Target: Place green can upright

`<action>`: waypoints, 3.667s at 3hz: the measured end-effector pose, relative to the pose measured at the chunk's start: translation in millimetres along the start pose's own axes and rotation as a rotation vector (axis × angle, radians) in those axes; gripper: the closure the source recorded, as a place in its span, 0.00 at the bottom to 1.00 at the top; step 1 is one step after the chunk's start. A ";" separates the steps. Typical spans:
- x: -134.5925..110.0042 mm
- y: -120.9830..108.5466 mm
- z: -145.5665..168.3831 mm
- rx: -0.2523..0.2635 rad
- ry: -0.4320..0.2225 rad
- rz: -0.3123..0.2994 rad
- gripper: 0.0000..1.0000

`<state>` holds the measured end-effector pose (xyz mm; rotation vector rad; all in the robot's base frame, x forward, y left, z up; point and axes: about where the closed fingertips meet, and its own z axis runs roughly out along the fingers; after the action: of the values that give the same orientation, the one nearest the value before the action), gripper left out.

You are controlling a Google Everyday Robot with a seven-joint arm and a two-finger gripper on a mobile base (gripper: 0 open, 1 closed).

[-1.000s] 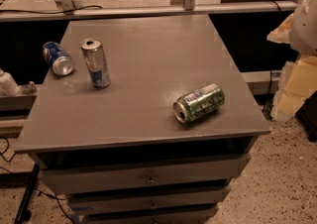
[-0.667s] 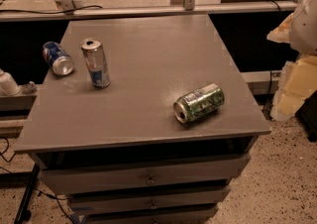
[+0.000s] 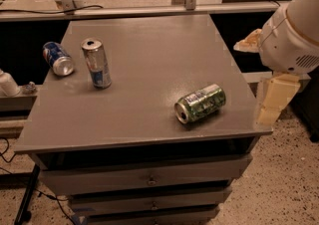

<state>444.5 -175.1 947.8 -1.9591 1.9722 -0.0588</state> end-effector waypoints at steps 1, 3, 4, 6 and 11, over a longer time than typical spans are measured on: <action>-22.7 3.1 29.1 -0.028 -0.025 -0.177 0.00; -50.5 11.0 89.8 -0.107 0.003 -0.525 0.00; -55.4 3.8 109.5 -0.130 0.040 -0.631 0.00; -65.4 -11.6 130.9 -0.154 0.108 -0.603 0.40; -90.3 -80.5 62.3 -0.092 -0.304 0.014 1.00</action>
Offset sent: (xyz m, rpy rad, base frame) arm 0.0129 0.0814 -0.0914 -0.1549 -0.0096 0.5774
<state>536.9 -76.5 932.0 -1.8800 1.8159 0.3193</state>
